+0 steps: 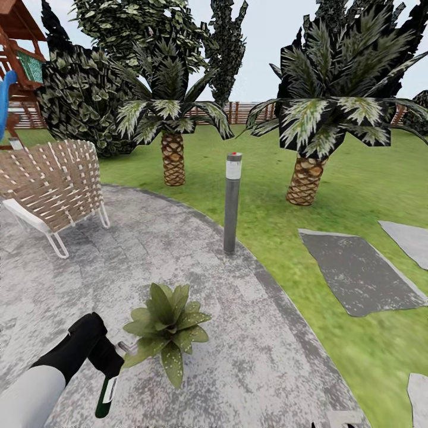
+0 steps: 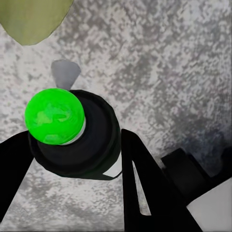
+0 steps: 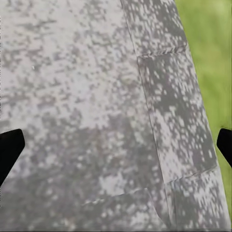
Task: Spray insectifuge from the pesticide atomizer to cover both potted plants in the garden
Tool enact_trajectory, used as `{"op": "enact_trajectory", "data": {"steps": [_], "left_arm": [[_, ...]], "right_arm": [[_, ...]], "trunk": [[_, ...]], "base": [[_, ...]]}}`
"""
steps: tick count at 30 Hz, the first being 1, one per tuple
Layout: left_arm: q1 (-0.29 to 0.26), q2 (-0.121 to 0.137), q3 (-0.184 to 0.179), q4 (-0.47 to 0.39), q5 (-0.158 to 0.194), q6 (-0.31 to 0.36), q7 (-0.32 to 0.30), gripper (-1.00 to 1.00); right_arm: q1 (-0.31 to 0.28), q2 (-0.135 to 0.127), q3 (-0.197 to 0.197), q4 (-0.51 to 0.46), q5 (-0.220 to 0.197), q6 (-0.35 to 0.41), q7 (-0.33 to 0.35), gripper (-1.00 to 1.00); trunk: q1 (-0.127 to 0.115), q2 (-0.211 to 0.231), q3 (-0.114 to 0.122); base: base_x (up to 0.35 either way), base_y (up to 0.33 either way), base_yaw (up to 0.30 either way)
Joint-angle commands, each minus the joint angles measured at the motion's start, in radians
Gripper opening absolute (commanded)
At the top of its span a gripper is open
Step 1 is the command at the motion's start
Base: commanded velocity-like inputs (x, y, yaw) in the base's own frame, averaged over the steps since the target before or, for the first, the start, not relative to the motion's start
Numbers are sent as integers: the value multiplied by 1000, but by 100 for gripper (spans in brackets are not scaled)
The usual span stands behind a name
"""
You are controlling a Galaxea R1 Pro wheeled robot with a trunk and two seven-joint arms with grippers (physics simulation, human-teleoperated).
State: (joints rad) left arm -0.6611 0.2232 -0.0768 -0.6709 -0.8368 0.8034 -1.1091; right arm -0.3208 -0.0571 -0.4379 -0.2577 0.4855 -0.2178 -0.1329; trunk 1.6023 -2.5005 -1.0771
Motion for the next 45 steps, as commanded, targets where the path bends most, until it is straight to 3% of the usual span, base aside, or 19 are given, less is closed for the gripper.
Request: {"op": "enact_trajectory", "data": {"steps": [1, 18, 22, 27, 40, 44, 45], "left_arm": [[0, 1, -3, -2, -10, 6, -9, -100], [4, -1, -2, -3, -16, 8, -9, -100], [4, -1, -3, -3, -36, 17, -8, -100], [2, 2, -1, -3, -75, 78, -8, -100], [0, -20, 0, -4, -65, 83, -11, -100], [-7, -23, -18, -6, -82, 75, -109, -100], [-19, -18, -40, -7, -109, 74, -154, -100]], "right_arm": [[-1, 0, -8, 2, 10, -5, -2, 100], [-1, 0, -8, 0, 10, -5, -3, 100], [-1, 0, -8, 0, 10, -5, -4, 100], [-1, 0, -8, 0, 10, -5, -3, 100], [-1, 0, -10, 0, 9, -5, -4, 100], [-1, -3, -9, 0, 10, -6, -4, 100], [-1, -9, -9, 0, 10, -6, -4, 100]], "trunk": [[-1, 0, -1], [-1, 0, -1], [-1, 0, -1], [-1, 0, -1], [-1, 0, -1], [-1, 0, -1], [-1, 0, -1]], "base": [[-261, 89, -23], [-106, 265, -241], [-255, 219, -23], [-213, 242, -46], [120, 196, -243], [8, 3, -12], [1, 1, -2]]}}
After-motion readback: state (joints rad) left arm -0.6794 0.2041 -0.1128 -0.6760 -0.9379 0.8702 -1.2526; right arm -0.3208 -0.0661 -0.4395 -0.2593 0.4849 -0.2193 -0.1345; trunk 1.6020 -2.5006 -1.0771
